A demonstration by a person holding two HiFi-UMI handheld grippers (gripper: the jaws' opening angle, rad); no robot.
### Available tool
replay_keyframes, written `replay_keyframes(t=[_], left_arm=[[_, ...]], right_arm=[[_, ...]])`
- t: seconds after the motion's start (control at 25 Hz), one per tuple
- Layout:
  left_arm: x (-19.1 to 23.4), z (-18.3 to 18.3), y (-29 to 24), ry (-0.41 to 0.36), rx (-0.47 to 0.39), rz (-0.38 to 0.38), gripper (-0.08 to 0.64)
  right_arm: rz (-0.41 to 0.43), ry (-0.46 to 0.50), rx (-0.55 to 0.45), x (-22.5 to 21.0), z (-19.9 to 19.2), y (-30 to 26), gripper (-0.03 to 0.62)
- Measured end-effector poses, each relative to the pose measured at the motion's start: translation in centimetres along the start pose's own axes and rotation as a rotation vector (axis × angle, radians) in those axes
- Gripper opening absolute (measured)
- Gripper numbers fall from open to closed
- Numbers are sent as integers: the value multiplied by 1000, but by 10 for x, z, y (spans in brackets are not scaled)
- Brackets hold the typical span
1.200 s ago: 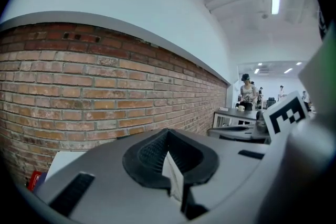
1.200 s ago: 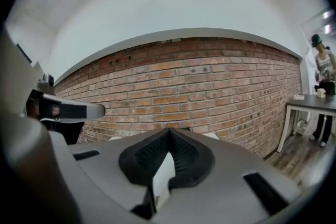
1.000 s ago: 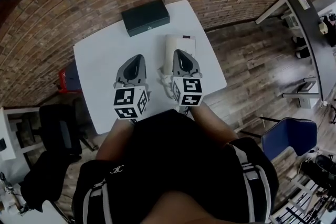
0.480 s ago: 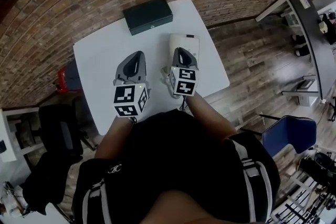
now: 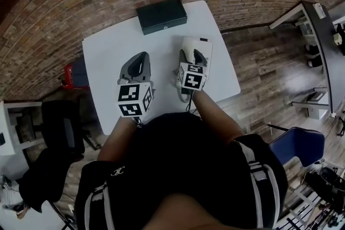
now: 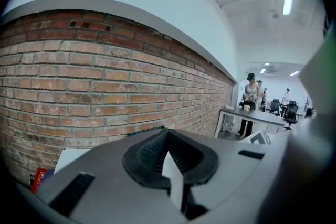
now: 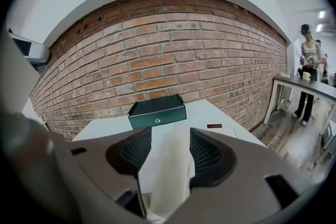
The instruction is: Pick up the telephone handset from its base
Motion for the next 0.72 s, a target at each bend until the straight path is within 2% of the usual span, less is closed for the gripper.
replay_keyframes(t=[0.52, 0.72], left_arm=[[11, -8, 6, -5, 27, 43, 2], [15, -10, 9, -3, 32, 58, 2]], right_arm=[[-102, -32, 151, -9, -25, -35, 227], [-126, -48, 177, -7, -26, -42, 229]])
Point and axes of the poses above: the fingertips, and each gripper's own axes: y backward along the fingers, x to its left, z out of its top, the point moved 9 cm from there along y, backward along the fingers, and after that the axes turned 15 degrees about z, right-handed, at the moved point
